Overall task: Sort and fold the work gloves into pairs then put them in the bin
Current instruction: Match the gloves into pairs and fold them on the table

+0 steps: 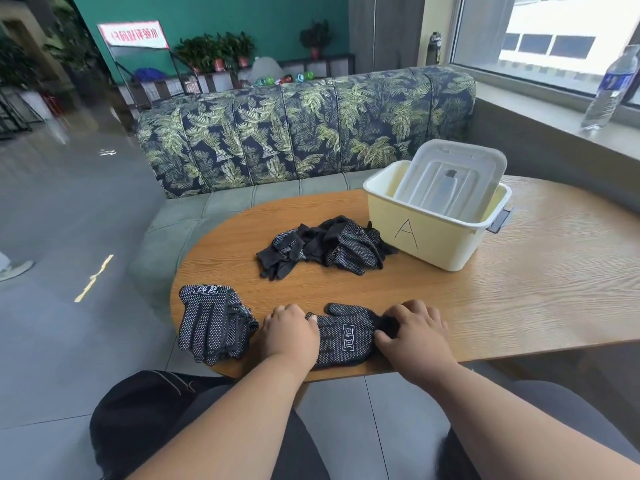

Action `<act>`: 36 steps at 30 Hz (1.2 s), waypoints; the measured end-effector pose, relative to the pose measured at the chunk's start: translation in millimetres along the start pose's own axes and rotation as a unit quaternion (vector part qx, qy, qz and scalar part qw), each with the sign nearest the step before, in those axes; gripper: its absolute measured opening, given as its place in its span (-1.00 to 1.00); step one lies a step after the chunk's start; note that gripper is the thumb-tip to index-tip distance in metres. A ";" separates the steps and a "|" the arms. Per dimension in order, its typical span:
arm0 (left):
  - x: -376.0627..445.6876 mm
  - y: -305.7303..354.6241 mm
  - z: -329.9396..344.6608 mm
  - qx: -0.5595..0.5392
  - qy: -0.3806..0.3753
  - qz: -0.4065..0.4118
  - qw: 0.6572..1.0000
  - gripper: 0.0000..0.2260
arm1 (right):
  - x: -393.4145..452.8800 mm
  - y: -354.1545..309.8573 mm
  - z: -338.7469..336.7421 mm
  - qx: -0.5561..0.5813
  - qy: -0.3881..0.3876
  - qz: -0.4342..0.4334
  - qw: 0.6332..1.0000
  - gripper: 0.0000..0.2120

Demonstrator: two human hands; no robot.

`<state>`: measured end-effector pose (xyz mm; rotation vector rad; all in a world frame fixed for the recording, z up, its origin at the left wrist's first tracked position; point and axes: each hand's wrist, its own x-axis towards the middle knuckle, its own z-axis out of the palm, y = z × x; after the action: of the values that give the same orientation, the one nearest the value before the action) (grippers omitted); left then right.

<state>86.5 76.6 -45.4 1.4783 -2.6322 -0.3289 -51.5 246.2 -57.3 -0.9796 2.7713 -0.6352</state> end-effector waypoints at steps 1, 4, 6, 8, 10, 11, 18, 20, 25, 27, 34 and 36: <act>0.2 0.7 -0.1 -0.013 0.004 0.003 1.000 -0.71 | 0.7 0.7 0.2 -0.001 0.000 0.002 1.000 -0.64; -1.5 0.5 1.0 -0.056 0.028 0.008 0.998 -0.82 | 2.3 1.9 1.0 0.013 0.001 -0.005 1.000 -0.71; -2.4 -0.3 2.2 -0.093 0.040 0.012 0.995 -0.84 | 3.6 1.7 1.1 0.036 -0.001 -0.017 0.999 -0.75; -2.3 -0.9 3.5 -0.134 0.034 0.011 0.990 -0.85 | 4.7 2.3 -0.4 0.059 -0.003 -0.020 0.998 -0.79; -1.3 -3.7 5.1 -0.153 0.030 -0.003 0.988 -0.86 | 5.5 3.5 -2.5 0.079 -0.007 -0.021 0.997 -0.80; -0.4 -5.8 5.8 -0.158 0.032 -0.012 0.987 -0.88 | 5.8 3.9 -3.5 0.089 -0.009 -0.021 0.996 -0.80; -0.4 -6.2 7.7 -0.168 0.027 -0.003 0.985 -0.75 | 7.0 7.9 -10.5 0.174 -0.026 0.020 0.984 -0.92; -1.9 -3.8 8.6 -0.140 0.046 0.021 0.989 -0.74 | 7.8 7.5 -12.9 0.185 -0.025 0.039 0.982 -0.95; 0.4 15.9 5.5 -0.137 0.052 0.080 0.986 -0.70 | 8.9 7.3 -18.7 0.191 -0.018 0.061 0.980 -0.93; 4.5 23.2 6.1 -0.112 0.029 0.092 0.989 -0.65 | 10.2 8.5 -20.7 0.188 -0.015 0.067 0.980 -0.91; 16.1 34.2 18.1 -0.068 0.019 0.120 0.990 -0.81 | 11.8 12.1 -22.7 0.220 -0.025 0.086 0.971 -0.87; 17.1 33.9 20.4 -0.085 0.035 0.117 0.989 -0.85 | 12.7 12.0 -21.9 0.219 -0.020 0.097 0.971 -0.85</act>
<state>45.4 81.8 -57.3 1.0976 -2.6107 -0.4568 -73.9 254.2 -42.5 -0.6113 2.4840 -1.1125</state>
